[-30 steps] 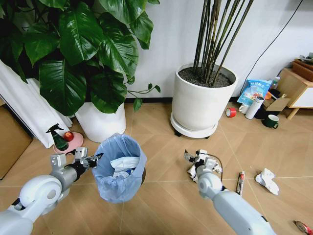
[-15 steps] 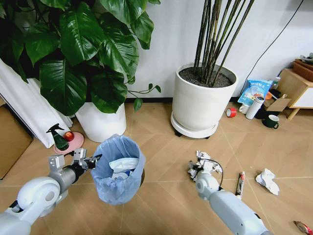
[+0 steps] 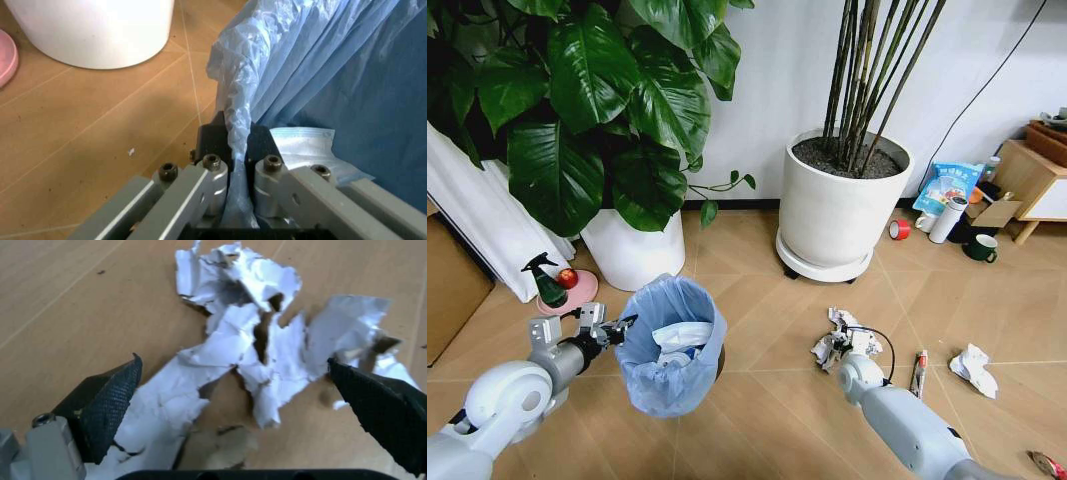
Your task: Pick up the trash bin and place the garbage on the floor into it.
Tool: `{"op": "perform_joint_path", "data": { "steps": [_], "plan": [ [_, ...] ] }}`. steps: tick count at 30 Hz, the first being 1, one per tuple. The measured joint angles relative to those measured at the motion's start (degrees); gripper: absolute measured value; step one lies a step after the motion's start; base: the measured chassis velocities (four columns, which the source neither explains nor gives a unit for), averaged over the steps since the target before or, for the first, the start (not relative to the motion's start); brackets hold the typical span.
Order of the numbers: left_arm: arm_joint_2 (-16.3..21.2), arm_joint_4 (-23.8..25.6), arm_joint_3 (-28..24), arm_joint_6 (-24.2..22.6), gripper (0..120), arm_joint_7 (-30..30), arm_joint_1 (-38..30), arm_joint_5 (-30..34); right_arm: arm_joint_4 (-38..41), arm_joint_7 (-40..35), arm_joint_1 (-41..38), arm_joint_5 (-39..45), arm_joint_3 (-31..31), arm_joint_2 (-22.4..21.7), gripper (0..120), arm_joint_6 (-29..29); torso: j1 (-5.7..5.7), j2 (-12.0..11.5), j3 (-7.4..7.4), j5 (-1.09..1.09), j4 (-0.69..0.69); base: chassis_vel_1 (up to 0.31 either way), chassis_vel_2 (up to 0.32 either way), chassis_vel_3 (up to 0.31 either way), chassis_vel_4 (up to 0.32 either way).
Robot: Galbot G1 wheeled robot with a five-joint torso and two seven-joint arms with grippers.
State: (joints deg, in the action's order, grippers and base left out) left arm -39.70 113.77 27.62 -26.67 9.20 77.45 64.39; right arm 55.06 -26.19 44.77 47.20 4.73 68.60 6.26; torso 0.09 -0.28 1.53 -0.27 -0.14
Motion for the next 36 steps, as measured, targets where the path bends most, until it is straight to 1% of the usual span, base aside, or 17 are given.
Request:
{"op": "perform_joint_path", "data": {
  "steps": [9, 11, 12, 13, 18, 19, 20, 23, 24, 27, 28, 29, 31, 32, 33, 35, 36],
  "plan": [
    [0.0, 0.2, 0.0, 0.0, 0, 0.0, 0.4, -0.2, -4.9, 1.7, -2.2, -1.6, -0.4, 2.2, 100, -0.9, 0.0, 0.0, 0.0, -0.01, 0.0, 0.0, 0.0, 0.0, 0.0],
    [0.1, 0.3, 0.3, 0.0, 0, 0.0, 0.5, -0.2, -7.0, 2.9, -3.0, -1.7, -0.5, 2.6, 100, -1.4, 0.0, 0.0, 0.0, 0.0, -0.01, 0.0, 0.0, 0.0, 0.0],
    [0.2, 0.3, 0.4, 0.0, 0, 0.1, 0.5, -0.2, -8.0, 3.6, -3.4, -1.7, -0.6, 2.8, 97, -1.7, 0.0, 0.0, 0.0, 0.0, -0.01, 0.0, 0.0, 0.0, 0.0],
    [0.2, 0.3, 0.4, 0.0, 0, 0.1, 0.5, -0.2, -8.0, 3.6, -3.4, -1.7, -0.6, 2.8, 97, -1.7, 0.0, 0.0, 0.0, 0.0, -0.01, 0.0, 0.0, 0.0, 0.0],
    [0.3, 0.3, 0.5, 0.0, 0, 0.1, 0.3, 0.0, -11.3, 6.6, -4.7, -0.8, -0.6, 3.3, 78, -2.5, 0.0, 0.0, 0.0, 0.0, 0.0, 0.0, 0.0, 0.0, 0.0],
    [0.3, 0.3, 0.5, 0.0, 0, 0.1, 0.3, 0.0, -11.3, 6.6, -4.7, -0.8, -0.6, 3.3, 78, -2.5, 0.0, 0.0, 0.0, 0.0, 0.0, 0.0, 0.0, 0.0, 0.0],
    [0.4, 0.3, 0.5, 0.0, 0, 0.1, 0.2, 0.0, -11.8, 7.2, -5.0, -0.1, -0.2, 3.4, 71, -2.5, 0.0, 0.0, 0.0, -0.01, -0.01, 0.0, 0.0, 0.0, 0.0],
    [0.4, 0.3, 0.5, 0.0, 0, 0.1, 0.1, 0.1, -12.8, 8.3, -5.4, 0.0, 0.1, 3.7, 61, -2.8, 0.0, 0.0, 0.0, 0.0, 0.0, 0.0, 0.0, 0.0, 0.0],
    [0.4, 0.3, 0.5, 0.0, 0, 0.1, 0.1, 0.1, -12.8, 8.3, -5.4, 0.0, 0.1, 3.7, 61, -2.8, 0.0, 0.0, 0.0, 0.0, 0.0, 0.0, 0.0, 0.0, 0.0],
    [0.4, 0.1, 0.5, 0.0, 0, 0.1, 0.0, 0.1, -14.0, 8.8, -6.0, 0.0, 0.2, 4.1, 42, -3.0, 0.0, 0.0, 0.0, 0.0, 0.01, 0.0, 0.0, 0.0, 0.0],
    [0.4, 0.1, 0.5, 0.0, 0, 0.1, 0.0, 0.1, -14.0, 8.8, -6.0, 0.0, 0.2, 4.1, 42, -3.0, 0.0, 0.0, 0.0, 0.0, 0.01, 0.0, 0.0, 0.0, 0.0],
    [0.5, 0.1, 0.6, 0.0, 0, 0.0, 0.0, 0.2, -14.1, 8.8, -6.1, -0.1, 0.2, 4.1, 39, -3.0, 0.0, 0.0, 0.0, -0.01, 0.01, 0.0, 0.0, 0.0, 0.0],
    [0.5, -0.1, 0.6, 0.0, 0, 0.0, 0.0, 0.2, -14.2, 8.9, -6.1, -0.1, 0.2, 4.0, 30, -3.0, 0.0, 0.0, 0.0, 0.0, 0.0, 0.0, 0.0, 0.0, 0.0],
    [0.4, -0.2, 0.6, 0.0, 0, 0.0, 0.0, 0.2, -14.2, 8.9, -6.1, -0.1, 0.2, 3.9, 24, -3.1, 0.0, 0.0, 0.0, -0.01, -0.01, 0.0, 0.0, 0.0, 0.0],
    [0.4, -0.2, 0.6, 0.0, 0, 0.0, 0.0, 0.2, -14.2, 8.9, -6.1, -0.1, 0.2, 3.9, 24, -3.1, 0.0, 0.0, 0.0, -0.01, -0.01, 0.0, 0.0, 0.0, 0.0],
    [0.4, -0.2, 0.6, 0.0, 0, -0.1, -0.1, 0.2, -14.1, 9.0, -6.1, -0.2, 0.2, 3.8, 18, -3.2, 0.0, 0.0, 0.0, 0.0, -0.01, 0.0, 0.0, 0.0, 0.0],
    [0.4, -0.2, 0.6, 0.0, 0, -0.1, -0.1, 0.2, -13.9, 9.1, -6.0, -0.2, 0.2, 3.7, 11, -3.2, 0.0, 0.0, 0.0, 0.0, -0.01, 0.0, 0.0, 0.0, 0.0]
  ]
}}
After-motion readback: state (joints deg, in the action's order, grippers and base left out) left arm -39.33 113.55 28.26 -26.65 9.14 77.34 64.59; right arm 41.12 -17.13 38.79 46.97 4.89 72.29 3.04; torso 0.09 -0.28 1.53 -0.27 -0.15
